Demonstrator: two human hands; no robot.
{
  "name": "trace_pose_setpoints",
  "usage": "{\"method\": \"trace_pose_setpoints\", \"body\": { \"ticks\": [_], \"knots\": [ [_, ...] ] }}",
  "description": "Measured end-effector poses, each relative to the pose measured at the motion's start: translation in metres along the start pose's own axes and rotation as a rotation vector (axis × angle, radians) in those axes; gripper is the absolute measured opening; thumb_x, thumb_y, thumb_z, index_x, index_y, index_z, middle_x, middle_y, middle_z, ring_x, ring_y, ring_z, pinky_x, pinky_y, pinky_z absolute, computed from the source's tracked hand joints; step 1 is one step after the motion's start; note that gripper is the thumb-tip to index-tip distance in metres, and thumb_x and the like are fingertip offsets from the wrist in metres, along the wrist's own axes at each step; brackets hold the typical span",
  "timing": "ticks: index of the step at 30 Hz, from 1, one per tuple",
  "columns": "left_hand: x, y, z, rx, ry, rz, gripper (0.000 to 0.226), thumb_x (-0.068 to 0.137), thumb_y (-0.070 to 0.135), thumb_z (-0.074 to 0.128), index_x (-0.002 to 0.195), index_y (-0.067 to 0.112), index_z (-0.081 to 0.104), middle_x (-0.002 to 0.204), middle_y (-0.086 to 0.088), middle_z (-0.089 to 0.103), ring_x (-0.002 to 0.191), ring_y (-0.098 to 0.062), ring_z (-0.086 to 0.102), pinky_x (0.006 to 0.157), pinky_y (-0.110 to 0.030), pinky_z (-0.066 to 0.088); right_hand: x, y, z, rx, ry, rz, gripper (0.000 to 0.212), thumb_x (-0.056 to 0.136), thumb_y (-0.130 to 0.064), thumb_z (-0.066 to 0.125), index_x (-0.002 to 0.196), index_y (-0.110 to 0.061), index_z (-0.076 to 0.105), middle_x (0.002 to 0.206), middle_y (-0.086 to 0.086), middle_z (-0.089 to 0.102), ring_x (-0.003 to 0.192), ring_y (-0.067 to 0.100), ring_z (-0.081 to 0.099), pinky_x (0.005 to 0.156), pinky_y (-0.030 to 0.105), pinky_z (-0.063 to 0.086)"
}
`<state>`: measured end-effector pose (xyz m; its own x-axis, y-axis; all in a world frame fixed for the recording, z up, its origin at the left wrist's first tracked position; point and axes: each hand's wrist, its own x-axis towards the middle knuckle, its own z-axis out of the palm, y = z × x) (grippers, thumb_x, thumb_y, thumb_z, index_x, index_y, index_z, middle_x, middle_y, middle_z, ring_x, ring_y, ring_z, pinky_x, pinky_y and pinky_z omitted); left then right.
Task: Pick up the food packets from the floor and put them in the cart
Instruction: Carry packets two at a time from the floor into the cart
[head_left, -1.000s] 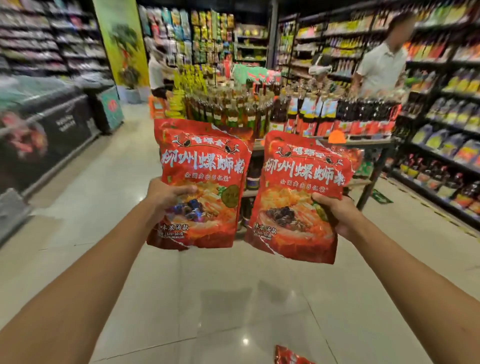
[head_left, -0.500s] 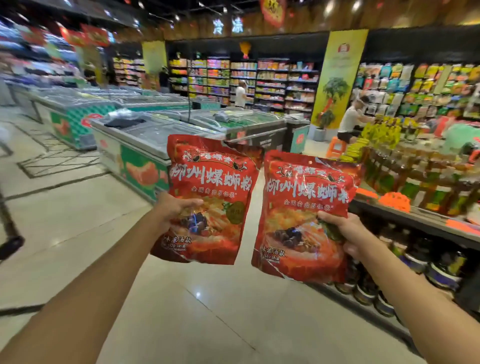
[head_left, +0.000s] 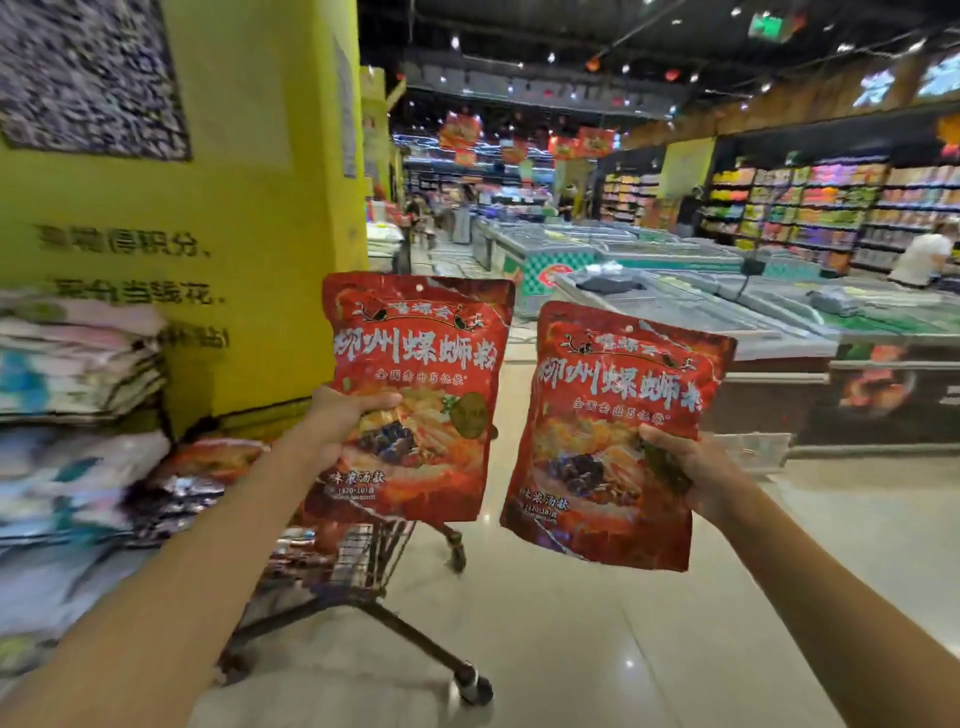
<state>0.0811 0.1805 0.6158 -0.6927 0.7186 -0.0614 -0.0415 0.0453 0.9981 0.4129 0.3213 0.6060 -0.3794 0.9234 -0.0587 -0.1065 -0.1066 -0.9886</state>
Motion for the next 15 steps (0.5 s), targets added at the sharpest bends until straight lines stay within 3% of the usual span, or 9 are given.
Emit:
{"method": "trace_pose_setpoints", "body": {
  "ticks": [2, 5, 7, 9, 11, 13, 15],
  "knots": [
    [0.020, -0.002, -0.051, -0.003, 0.074, 0.005, 0.086, 0.068, 0.021, 0.083, 0.135, -0.005, 0.035, 0.143, -0.018, 0.043, 0.130, -0.035, 0.042, 0.095, -0.045, 0.042, 0.022, 0.008, 0.057, 0.001, -0.079, -0.002, 0.060, 0.065, -0.030, 0.080, 0.117, -0.013, 0.056, 0.112, 0.011, 0.066, 0.101, 0.031, 0.064, 0.074, 0.039, 0.052],
    [0.047, -0.001, -0.121, -0.033, 0.126, -0.003, 0.105, 0.051, 0.029, 0.091, 0.136, 0.000, 0.035, 0.139, -0.017, 0.047, 0.128, -0.034, 0.045, 0.098, -0.048, 0.043, 0.054, 0.023, 0.139, 0.038, -0.121, 0.008, 0.028, 0.074, -0.019, 0.075, 0.097, -0.013, 0.059, 0.097, 0.008, 0.067, 0.087, 0.027, 0.065, 0.070, 0.037, 0.051],
    [0.081, -0.014, -0.171, -0.011, 0.144, 0.029, 0.126, 0.020, 0.041, 0.096, 0.130, 0.006, 0.046, 0.130, -0.013, 0.057, 0.120, -0.033, 0.053, 0.098, -0.054, 0.044, 0.076, 0.034, 0.187, 0.030, -0.171, 0.027, 0.047, 0.067, -0.026, 0.080, 0.107, -0.009, 0.061, 0.102, 0.010, 0.069, 0.089, 0.029, 0.067, 0.078, 0.041, 0.053],
    [0.135, -0.037, -0.222, -0.032, 0.186, 0.028, 0.130, 0.007, 0.046, 0.095, 0.125, 0.010, 0.052, 0.126, -0.011, 0.062, 0.115, -0.033, 0.058, 0.098, -0.056, 0.044, 0.099, 0.045, 0.229, 0.018, -0.221, 0.046, 0.071, 0.054, -0.037, 0.085, 0.115, -0.009, 0.060, 0.106, 0.009, 0.071, 0.094, 0.031, 0.069, 0.082, 0.043, 0.054],
    [0.130, -0.022, -0.231, -0.016, 0.218, 0.006, 0.118, 0.017, 0.043, 0.097, 0.119, 0.006, 0.052, 0.123, -0.007, 0.062, 0.113, -0.030, 0.058, 0.098, -0.056, 0.044, 0.121, 0.055, 0.265, 0.004, -0.276, 0.069, 0.055, 0.068, -0.031, 0.080, 0.115, -0.012, 0.058, 0.110, 0.010, 0.070, 0.096, 0.030, 0.068, 0.078, 0.041, 0.055],
    [0.134, -0.011, -0.233, -0.028, 0.241, 0.000, 0.074, 0.051, 0.023, 0.093, 0.104, 0.006, 0.044, 0.111, 0.001, 0.057, 0.108, -0.020, 0.052, 0.103, -0.049, 0.040, 0.147, 0.065, 0.295, 0.012, -0.308, 0.095, 0.041, 0.072, -0.023, 0.076, 0.108, -0.015, 0.058, 0.114, 0.013, 0.067, 0.098, 0.032, 0.067, 0.081, 0.043, 0.054],
    [0.160, -0.016, -0.243, -0.030, 0.253, -0.017, 0.058, 0.062, 0.015, 0.086, 0.101, 0.013, 0.043, 0.107, 0.000, 0.055, 0.107, -0.020, 0.050, 0.103, -0.047, 0.037, 0.176, 0.077, 0.321, 0.001, -0.315, 0.101, 0.064, 0.053, -0.030, 0.087, 0.107, -0.012, 0.058, 0.116, 0.016, 0.066, 0.102, 0.035, 0.066, 0.088, 0.047, 0.052]
  ]
}}
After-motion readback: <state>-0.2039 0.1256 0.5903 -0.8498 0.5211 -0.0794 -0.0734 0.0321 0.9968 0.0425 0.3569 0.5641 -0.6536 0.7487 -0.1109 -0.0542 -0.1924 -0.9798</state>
